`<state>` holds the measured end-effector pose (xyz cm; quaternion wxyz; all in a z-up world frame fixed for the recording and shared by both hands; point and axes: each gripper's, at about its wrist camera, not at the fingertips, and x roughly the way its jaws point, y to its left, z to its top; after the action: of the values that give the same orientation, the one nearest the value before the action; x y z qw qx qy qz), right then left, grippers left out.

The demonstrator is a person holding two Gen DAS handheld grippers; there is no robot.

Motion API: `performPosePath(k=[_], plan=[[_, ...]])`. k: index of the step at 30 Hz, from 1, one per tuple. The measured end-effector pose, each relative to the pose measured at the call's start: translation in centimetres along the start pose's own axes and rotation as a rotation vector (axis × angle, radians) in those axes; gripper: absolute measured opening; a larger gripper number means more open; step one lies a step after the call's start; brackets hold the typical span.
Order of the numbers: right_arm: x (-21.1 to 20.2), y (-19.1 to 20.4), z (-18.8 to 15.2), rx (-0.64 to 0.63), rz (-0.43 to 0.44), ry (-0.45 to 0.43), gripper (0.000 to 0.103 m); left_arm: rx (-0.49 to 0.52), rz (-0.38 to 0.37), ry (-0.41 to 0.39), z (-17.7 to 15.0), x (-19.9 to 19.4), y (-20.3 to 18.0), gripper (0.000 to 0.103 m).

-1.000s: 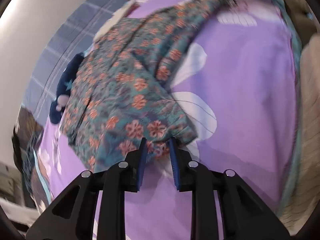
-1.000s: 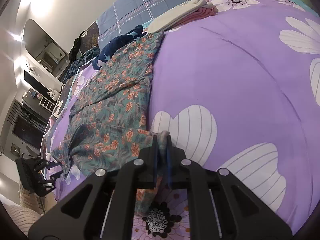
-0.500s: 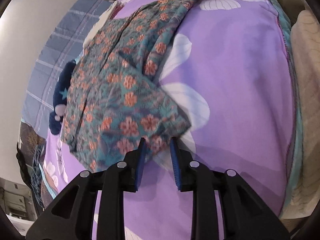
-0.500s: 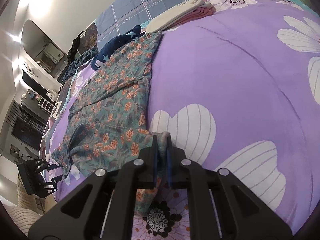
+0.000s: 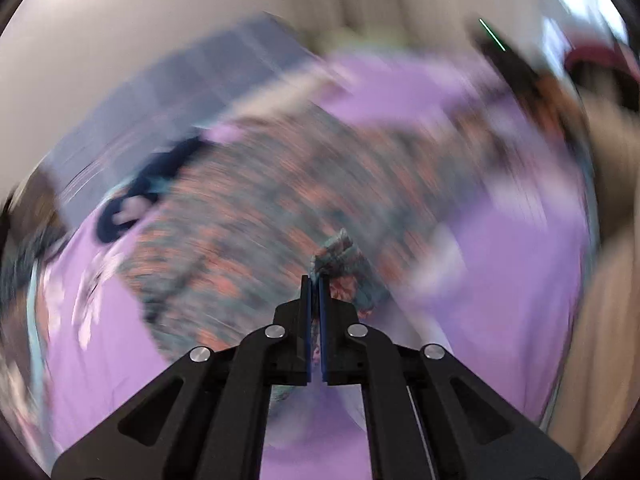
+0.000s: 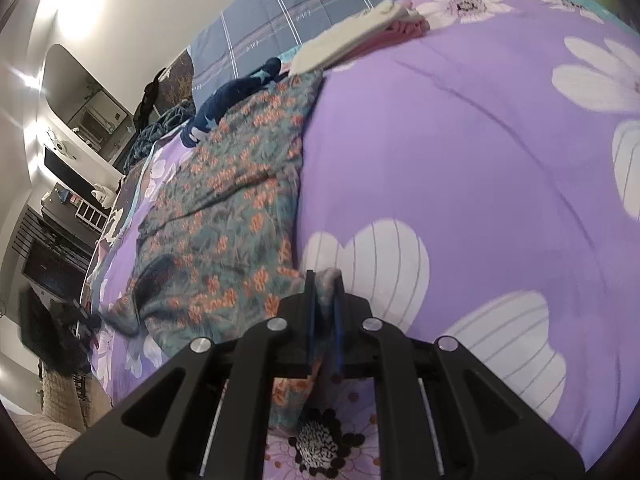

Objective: Fold small clothes

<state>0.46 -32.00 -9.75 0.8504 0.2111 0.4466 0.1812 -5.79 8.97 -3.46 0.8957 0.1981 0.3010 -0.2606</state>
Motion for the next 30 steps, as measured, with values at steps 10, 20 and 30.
performPosePath(k=[10,20,30], plan=[[0.6,2.8,4.7,-0.082,0.026,-0.093,0.009,-0.531,0.128,0.047,-3.2,5.1,12.4,0.008],[3.0,1.2,4.4,0.006,-0.005,-0.026,0.026,-0.515,0.153,0.141,-4.9,8.5,12.3,0.054],[3.0,0.9,3.3,0.005,-0.027,-0.004,0.034,-0.439,0.139,0.180,-3.8,10.8,11.9,0.054]])
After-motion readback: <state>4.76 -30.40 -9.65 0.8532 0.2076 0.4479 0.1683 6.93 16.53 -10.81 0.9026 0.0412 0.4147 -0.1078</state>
